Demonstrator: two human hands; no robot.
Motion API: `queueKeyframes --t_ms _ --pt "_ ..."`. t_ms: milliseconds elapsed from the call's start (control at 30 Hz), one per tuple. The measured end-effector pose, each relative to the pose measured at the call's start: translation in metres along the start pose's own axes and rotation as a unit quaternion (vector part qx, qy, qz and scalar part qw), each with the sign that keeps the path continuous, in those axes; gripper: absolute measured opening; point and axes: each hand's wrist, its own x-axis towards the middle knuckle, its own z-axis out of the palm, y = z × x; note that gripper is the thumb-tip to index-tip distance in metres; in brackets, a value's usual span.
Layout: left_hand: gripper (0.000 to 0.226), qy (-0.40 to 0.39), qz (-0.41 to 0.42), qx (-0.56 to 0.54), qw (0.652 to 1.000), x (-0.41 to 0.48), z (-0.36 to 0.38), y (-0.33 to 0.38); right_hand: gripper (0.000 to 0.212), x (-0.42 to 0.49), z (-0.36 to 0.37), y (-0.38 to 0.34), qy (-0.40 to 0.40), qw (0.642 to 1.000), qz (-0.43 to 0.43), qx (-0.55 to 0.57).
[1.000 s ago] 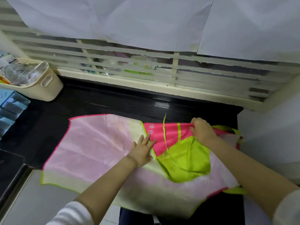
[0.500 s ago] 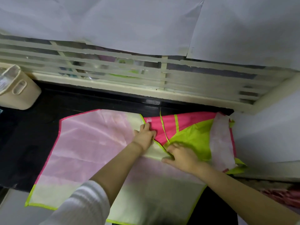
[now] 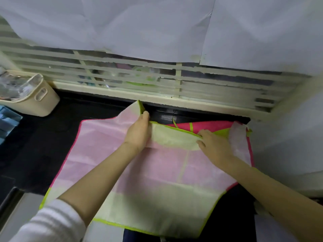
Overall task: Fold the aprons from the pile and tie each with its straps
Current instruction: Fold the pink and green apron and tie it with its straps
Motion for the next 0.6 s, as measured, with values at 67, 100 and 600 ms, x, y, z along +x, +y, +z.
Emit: queueKeyframes --t_ms 67,100,600 --pt "0.009 0.031 -0.005 -0.04 0.999 -0.013 -0.012 -0.003 0.015 -0.008 -0.011 -0.013 0.044 0.996 -0.074 -0.008" --pt "0.01 0.043 -0.001 -0.05 0.998 -0.022 -0.016 -0.005 0.019 -0.014 -0.014 -0.02 0.049 0.993 -0.104 -0.012" --pt "0.033 -0.051 -0.109 0.129 0.984 -0.167 0.003 -0.097 0.034 -0.098 0.037 -0.105 -0.335 0.885 -0.321 -0.043"
